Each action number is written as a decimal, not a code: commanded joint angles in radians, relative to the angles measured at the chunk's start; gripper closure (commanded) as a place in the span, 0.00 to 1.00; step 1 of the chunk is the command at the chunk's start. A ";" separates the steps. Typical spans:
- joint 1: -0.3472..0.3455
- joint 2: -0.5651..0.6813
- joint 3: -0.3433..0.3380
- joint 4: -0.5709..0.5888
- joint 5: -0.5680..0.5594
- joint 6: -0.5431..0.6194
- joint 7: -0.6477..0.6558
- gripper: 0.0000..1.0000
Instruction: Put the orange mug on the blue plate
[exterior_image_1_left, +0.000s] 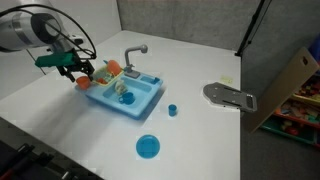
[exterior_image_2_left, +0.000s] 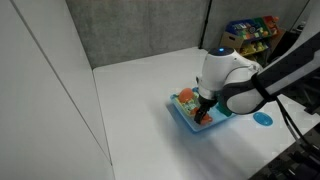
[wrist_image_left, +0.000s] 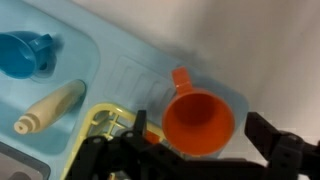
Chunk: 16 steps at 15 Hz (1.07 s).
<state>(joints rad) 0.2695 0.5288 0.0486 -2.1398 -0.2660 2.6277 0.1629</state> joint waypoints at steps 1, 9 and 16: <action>0.000 0.019 0.001 0.036 0.012 -0.031 -0.029 0.25; -0.022 -0.029 0.012 0.016 0.033 -0.048 -0.051 0.64; -0.109 -0.171 0.025 -0.046 0.118 -0.088 -0.124 0.64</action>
<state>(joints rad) 0.2055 0.4566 0.0563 -2.1316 -0.1912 2.5795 0.0906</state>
